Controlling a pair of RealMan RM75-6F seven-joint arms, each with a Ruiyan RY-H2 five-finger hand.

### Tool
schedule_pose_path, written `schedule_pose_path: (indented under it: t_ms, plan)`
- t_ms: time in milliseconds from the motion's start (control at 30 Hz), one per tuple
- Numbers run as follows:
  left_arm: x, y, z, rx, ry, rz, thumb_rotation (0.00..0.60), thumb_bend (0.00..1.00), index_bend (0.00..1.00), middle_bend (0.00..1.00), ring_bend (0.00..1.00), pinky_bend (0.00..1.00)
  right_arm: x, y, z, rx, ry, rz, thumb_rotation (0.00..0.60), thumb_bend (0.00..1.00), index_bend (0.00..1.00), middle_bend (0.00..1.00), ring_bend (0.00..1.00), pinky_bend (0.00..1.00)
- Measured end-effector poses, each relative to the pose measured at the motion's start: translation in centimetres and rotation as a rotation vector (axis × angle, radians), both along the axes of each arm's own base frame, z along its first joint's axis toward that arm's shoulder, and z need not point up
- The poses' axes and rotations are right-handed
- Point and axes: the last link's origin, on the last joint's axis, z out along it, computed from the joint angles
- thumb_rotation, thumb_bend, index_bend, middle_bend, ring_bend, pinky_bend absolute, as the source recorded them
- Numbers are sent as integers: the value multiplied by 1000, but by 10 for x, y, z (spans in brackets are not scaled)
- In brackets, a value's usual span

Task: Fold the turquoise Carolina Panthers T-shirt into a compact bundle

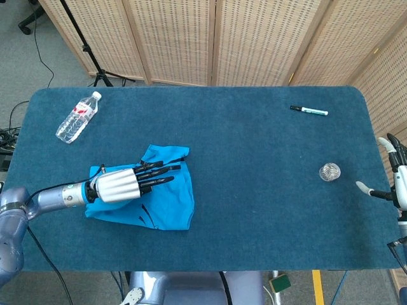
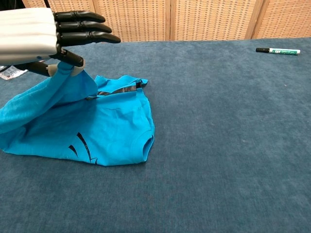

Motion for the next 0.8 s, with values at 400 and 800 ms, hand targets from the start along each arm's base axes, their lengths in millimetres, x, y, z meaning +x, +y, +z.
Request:
schedule_pose_path:
  t_ms: [400,800]
  plan:
    - [35,-17,-51,-113,-1,-114,600,655,975,0,0,0,-1,-1,-1,6,3,-2,600,0,0,0,0,0]
    - [47,-32,-97,-157,69,-159,600,546,831,0,0,0,-2,-1,0,7,1,-5,600,0,0,0,0,0]
